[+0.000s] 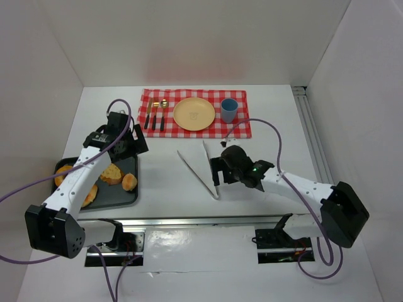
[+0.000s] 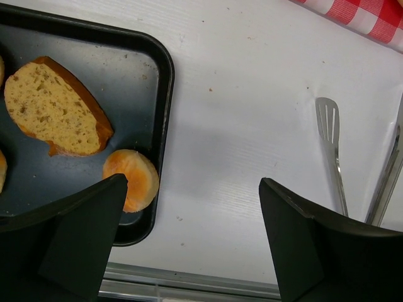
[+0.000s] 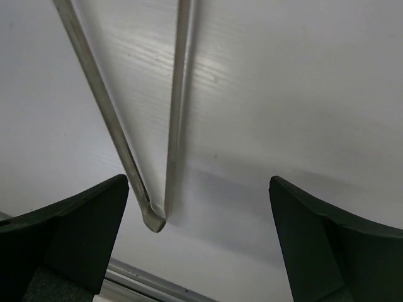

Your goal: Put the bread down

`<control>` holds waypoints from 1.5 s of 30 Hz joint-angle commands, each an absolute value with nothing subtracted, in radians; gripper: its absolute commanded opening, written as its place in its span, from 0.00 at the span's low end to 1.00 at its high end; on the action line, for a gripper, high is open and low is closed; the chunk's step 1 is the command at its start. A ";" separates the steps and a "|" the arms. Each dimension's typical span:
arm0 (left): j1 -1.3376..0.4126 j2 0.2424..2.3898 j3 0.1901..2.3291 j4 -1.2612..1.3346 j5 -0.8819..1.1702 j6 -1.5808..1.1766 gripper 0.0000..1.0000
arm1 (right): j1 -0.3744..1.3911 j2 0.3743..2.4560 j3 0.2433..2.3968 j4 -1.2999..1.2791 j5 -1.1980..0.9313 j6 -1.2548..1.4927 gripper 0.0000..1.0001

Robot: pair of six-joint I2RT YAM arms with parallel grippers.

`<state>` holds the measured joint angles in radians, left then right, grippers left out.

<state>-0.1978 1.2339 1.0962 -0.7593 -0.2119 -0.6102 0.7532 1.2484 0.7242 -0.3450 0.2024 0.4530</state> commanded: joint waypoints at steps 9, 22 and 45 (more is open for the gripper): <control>-0.215 1.230 1.146 -0.773 -0.229 -0.623 0.99 | 0.913 1.463 0.817 -0.227 0.155 0.232 1.00; -0.215 1.241 1.146 -0.773 -0.229 -0.623 0.99 | 0.922 1.681 0.906 -0.085 0.227 0.222 1.00; -0.058 1.112 1.336 -0.910 -0.296 -0.585 0.99 | 1.051 1.546 1.173 -0.369 0.134 0.233 0.31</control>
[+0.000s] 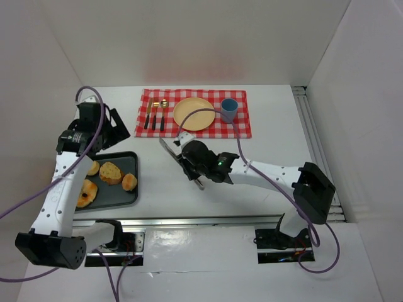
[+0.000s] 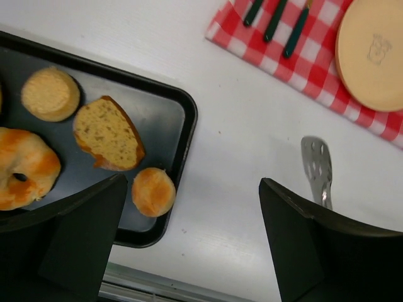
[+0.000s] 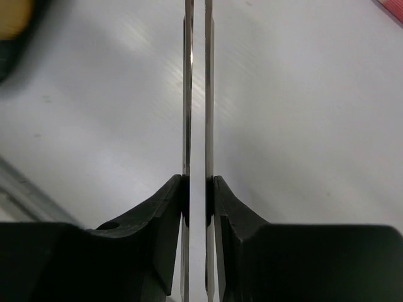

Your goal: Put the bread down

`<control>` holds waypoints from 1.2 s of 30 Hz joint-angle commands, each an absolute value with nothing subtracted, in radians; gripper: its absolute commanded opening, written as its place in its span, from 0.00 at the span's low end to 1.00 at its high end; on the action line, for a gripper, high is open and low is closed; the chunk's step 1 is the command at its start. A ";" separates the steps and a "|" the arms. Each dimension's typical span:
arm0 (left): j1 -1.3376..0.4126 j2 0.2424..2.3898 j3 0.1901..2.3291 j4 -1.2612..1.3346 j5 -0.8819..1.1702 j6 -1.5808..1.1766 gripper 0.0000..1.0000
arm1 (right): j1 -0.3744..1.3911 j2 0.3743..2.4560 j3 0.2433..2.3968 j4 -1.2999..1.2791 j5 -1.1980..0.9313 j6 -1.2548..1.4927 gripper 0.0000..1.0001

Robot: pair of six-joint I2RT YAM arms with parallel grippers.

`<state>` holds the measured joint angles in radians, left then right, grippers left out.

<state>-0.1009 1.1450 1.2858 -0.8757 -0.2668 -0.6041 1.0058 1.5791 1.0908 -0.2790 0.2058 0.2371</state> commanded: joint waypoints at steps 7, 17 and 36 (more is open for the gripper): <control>0.057 1.092 1.362 -0.933 -0.233 -0.554 0.99 | 1.203 1.669 1.341 -0.408 0.063 0.255 0.39; 0.101 1.074 1.328 -0.923 -0.161 -0.532 0.99 | 1.258 1.733 1.431 -0.417 0.092 0.255 0.51; 0.138 1.055 1.292 -0.896 -0.124 -0.503 0.99 | 1.258 1.838 1.529 -0.417 0.149 0.247 0.50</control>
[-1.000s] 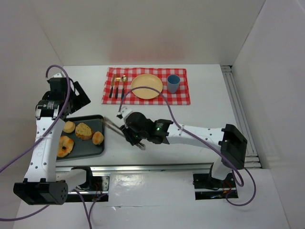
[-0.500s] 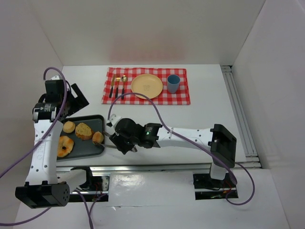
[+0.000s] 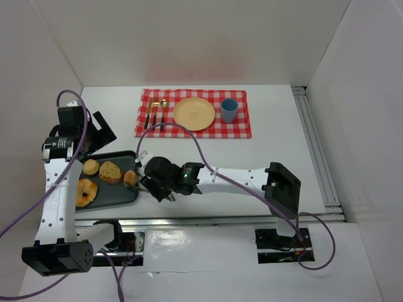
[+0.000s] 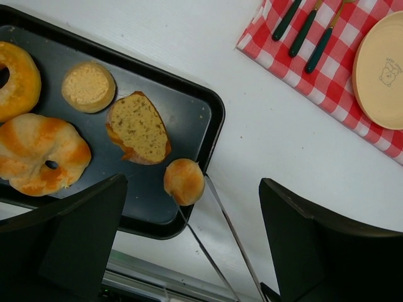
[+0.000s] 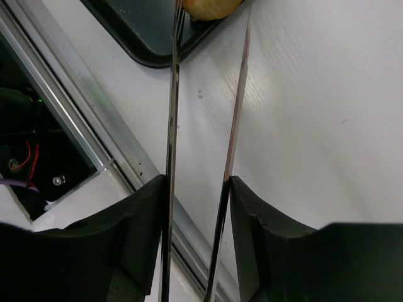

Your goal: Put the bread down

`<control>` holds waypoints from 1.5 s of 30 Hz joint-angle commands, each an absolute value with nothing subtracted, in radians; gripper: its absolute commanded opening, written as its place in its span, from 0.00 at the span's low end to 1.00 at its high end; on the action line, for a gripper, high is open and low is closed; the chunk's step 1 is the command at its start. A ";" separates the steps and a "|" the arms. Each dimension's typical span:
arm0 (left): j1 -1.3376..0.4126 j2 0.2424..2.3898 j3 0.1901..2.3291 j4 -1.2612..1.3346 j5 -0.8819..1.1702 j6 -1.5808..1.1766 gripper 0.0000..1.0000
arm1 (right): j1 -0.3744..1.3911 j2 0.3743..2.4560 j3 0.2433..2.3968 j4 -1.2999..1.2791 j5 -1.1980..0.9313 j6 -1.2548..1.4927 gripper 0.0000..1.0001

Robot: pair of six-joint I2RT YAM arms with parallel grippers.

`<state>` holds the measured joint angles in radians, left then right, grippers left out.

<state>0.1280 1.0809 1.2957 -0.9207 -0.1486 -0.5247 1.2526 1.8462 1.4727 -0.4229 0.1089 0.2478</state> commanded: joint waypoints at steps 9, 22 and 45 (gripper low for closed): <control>0.138 1.055 1.282 -0.896 -0.115 -0.503 0.99 | 1.289 1.786 1.529 -0.448 0.225 0.256 0.38; 0.138 1.055 1.282 -0.887 -0.115 -0.494 0.99 | 1.298 1.671 1.477 -0.425 0.406 0.276 0.35; 0.147 1.075 1.255 -0.887 -0.124 -0.494 0.99 | 0.766 1.905 1.615 -0.302 0.371 0.196 0.34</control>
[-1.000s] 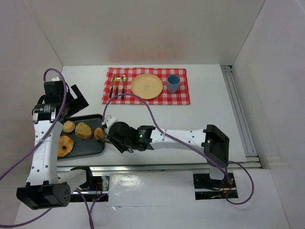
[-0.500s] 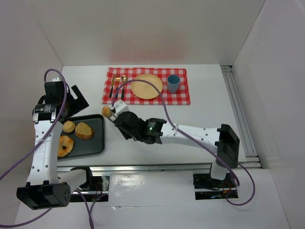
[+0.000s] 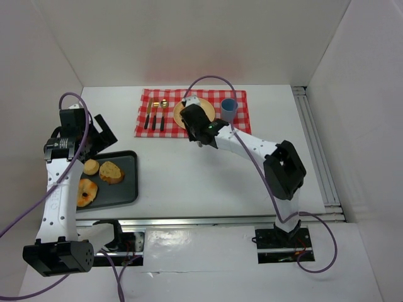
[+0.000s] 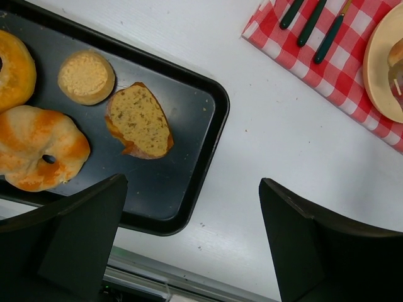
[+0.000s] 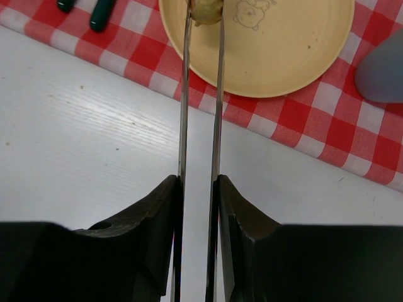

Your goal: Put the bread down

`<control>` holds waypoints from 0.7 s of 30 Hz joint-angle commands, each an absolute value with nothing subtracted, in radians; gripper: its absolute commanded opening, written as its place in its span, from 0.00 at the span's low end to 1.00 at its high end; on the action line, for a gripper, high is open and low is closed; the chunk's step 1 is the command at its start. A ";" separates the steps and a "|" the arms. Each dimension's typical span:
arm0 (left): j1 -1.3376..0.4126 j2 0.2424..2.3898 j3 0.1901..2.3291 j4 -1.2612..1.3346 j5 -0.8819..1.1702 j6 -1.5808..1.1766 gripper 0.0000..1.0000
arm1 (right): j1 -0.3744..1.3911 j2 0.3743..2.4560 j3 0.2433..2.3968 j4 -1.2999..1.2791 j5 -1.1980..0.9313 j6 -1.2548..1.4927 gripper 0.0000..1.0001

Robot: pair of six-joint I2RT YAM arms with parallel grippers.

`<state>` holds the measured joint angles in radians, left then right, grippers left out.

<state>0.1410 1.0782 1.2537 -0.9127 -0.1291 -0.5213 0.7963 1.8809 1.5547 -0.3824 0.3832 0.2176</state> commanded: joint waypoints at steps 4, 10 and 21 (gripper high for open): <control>0.147 1.075 1.255 -0.887 -0.115 -0.494 0.99 | 0.746 1.948 1.678 -0.304 0.370 0.186 0.49; 0.147 1.075 1.255 -0.887 -0.115 -0.494 0.99 | 0.755 1.841 1.669 -0.324 0.394 0.175 0.56; 0.166 1.066 1.293 -0.922 -0.126 -0.518 0.99 | 0.955 1.707 1.606 -0.380 0.168 0.198 0.56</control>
